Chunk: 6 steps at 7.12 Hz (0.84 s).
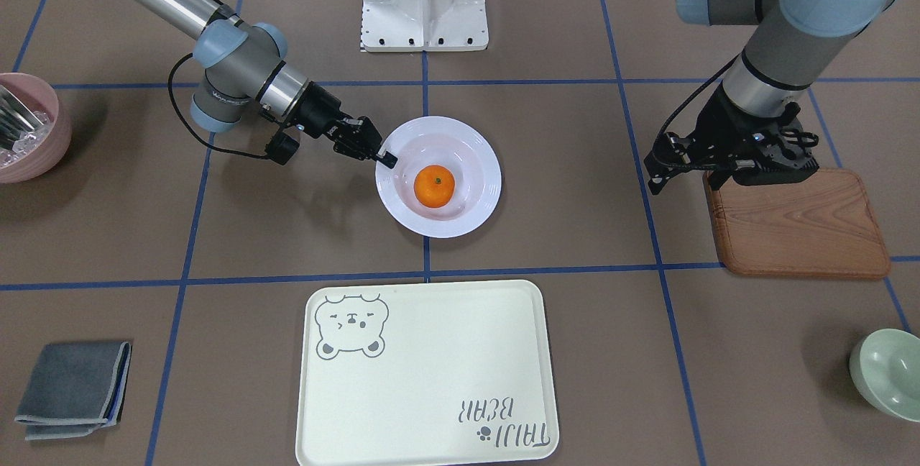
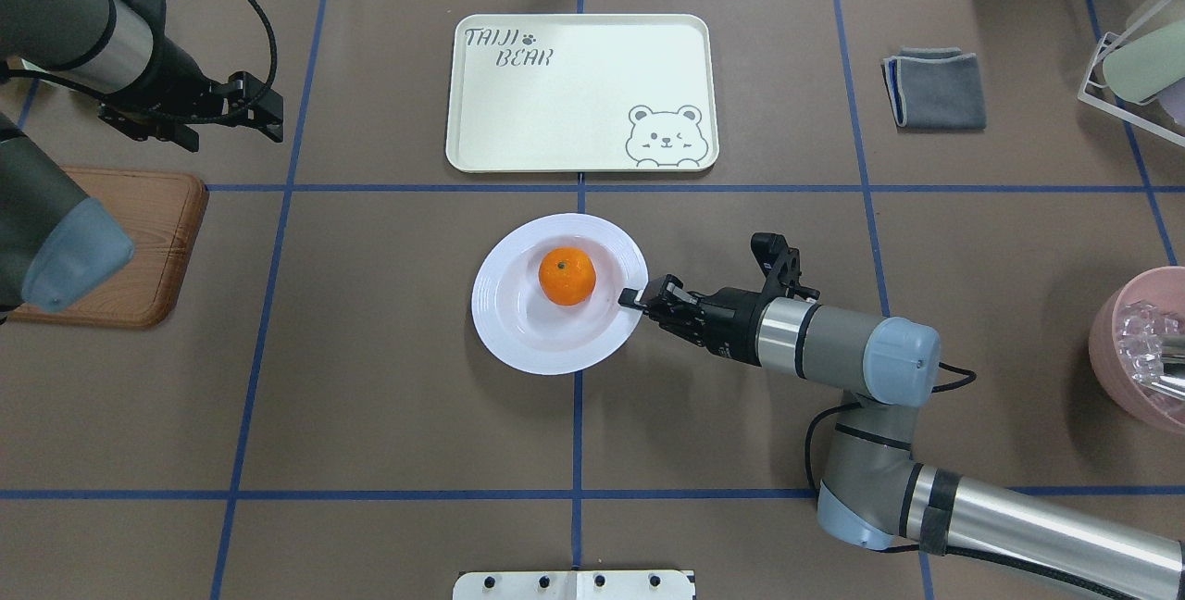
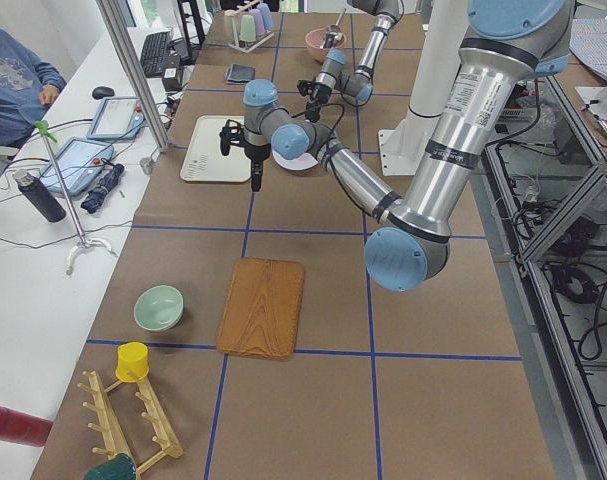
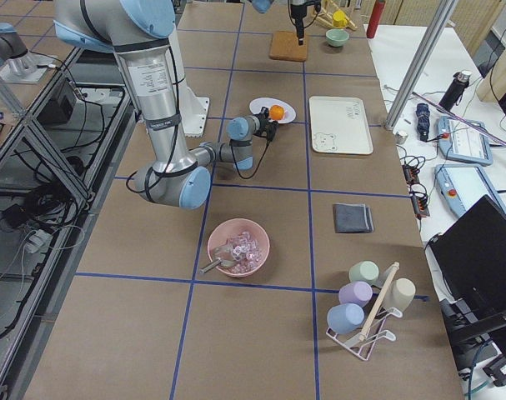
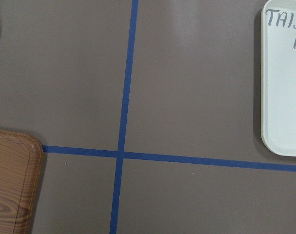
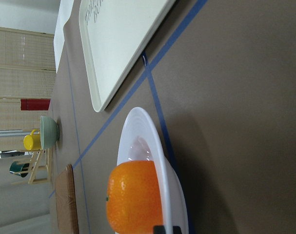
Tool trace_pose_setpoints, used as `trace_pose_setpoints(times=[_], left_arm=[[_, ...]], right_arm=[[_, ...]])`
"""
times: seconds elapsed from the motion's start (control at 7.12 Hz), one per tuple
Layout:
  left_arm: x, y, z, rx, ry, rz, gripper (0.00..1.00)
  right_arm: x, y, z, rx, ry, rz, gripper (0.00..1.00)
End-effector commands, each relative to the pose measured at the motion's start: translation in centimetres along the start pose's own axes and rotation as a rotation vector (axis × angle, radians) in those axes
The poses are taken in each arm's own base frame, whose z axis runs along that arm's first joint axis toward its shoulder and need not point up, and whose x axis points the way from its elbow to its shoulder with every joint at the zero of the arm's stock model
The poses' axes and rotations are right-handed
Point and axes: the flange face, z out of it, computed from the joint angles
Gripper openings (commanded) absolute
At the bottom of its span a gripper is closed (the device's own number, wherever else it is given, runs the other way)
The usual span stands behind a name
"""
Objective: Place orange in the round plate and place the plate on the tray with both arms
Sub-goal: 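Slide the plate with the orange onto the cream bear tray with the right gripper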
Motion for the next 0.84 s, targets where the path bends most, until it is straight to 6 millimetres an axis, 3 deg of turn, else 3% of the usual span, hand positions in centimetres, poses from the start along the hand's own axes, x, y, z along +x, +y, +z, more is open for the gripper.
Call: trace_pose_setpoints(times=[0.0, 0.42, 0.7], left_arm=[[0.0, 0.0, -0.1, 0.003, 0.000, 0.000, 0.98], [0.2, 0.1, -0.5, 0.007, 0.007, 0.005, 0.98], [0.1, 0.1, -1.5, 0.021, 0.015, 0.004, 0.98]], right_arm=[[-1.5, 0.1, -0.4, 0.011, -0.040, 0.012, 0.00], [-3.4, -0.7, -1.0, 0.094, -0.104, 0.048, 0.00], [-5.3, -7.2, -1.5, 0.221, -0.128, 0.093, 0.00]])
